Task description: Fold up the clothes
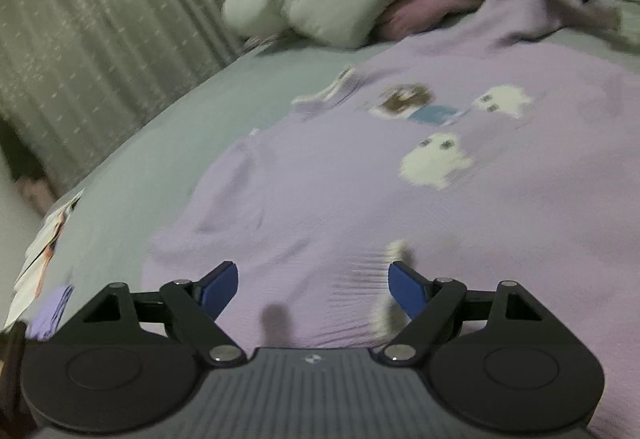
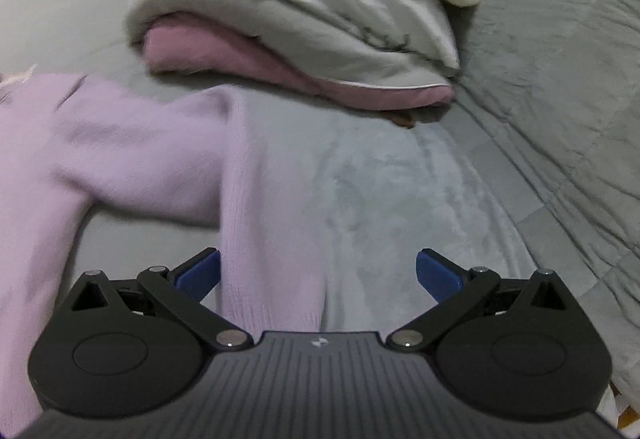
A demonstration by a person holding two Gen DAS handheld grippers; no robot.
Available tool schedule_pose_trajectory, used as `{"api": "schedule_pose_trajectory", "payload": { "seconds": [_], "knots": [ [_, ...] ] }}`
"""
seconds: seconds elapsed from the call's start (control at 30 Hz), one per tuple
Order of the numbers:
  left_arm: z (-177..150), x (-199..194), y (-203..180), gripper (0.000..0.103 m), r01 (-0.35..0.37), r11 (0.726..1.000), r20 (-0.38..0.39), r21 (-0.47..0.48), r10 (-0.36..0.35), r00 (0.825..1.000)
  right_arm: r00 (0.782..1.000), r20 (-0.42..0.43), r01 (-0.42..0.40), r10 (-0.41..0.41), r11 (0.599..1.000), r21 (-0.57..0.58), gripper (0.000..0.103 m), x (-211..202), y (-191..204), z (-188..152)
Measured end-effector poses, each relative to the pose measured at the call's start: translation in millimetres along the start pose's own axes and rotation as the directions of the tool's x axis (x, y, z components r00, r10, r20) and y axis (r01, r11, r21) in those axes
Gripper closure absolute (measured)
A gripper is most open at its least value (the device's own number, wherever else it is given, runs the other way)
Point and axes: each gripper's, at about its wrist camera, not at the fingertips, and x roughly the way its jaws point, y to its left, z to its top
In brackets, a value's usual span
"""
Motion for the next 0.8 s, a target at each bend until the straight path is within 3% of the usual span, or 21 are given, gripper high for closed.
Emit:
{"api": "schedule_pose_trajectory", "payload": {
  "seconds": [0.1,0.2,0.3,0.37,0.4,0.43,0.5,0.57,0.6,0.73,0.8],
  "knots": [
    [-1.4,7.6,-13.6,0.016,0.009,1.000,-0.001,0.022,-0.009,1.000,0.999,0.046,-0.004,0.010,0.992,-0.130,0.000,-11.2,28.7,-0.4],
    [-6.7,24.1,-21.3,0.015,-0.002,1.000,-0.040,0.020,0.003,0.999,0.997,0.008,-0.080,0.083,0.979,-0.190,0.000,-4.0,41.2,-7.7],
    [-9.4,30.3,-18.6,0.015,-0.010,1.000,-0.054,-0.010,0.010,0.998,0.995,-0.087,-0.076,0.055,0.962,-0.261,0.001,15.7,54.4,-15.2],
    [-8.4,30.8,-14.9,0.015,-0.015,0.999,-0.051,-0.032,0.014,0.999,0.993,-0.075,-0.105,0.089,0.960,-0.261,0.004,19.1,53.8,-17.3],
    [-9.0,30.9,-11.6,0.016,-0.005,0.999,-0.054,-0.052,0.002,0.999,0.992,-0.066,-0.123,0.110,0.962,-0.245,0.011,20.0,51.7,-17.3],
    [-8.9,31.0,-9.6,0.018,0.001,0.998,-0.055,-0.063,-0.004,0.998,0.990,-0.057,-0.138,0.129,0.970,-0.202,0.025,20.0,46.1,-14.7],
    [-7.9,31.1,-5.5,0.032,0.023,0.996,-0.059,-0.092,-0.028,0.998,0.988,-0.046,-0.153,0.149,0.983,-0.103,0.046,20.4,32.6,-7.2],
    [-6.8,30.7,-4.9,0.038,0.032,0.994,-0.058,-0.106,-0.039,0.998,0.987,-0.027,-0.160,0.159,0.987,-0.026,0.054,18.2,22.5,-1.5],
    [-6.8,29.3,-4.2,0.039,0.032,0.994,-0.057,-0.109,-0.039,0.998,0.986,-0.006,-0.165,0.165,0.986,0.005,0.064,12.5,18.0,0.0],
    [-5.3,27.6,3.5,0.044,0.049,0.985,-0.053,-0.163,-0.058,0.997,0.978,0.094,-0.198,0.186,0.968,0.152,0.079,-5.0,-7.7,12.2],
    [-4.9,27.1,7.0,0.047,0.064,0.978,-0.051,-0.198,-0.075,0.996,0.972,0.100,-0.229,0.212,0.953,0.198,0.080,-4.3,-14.3,13.5]
  ]
}}
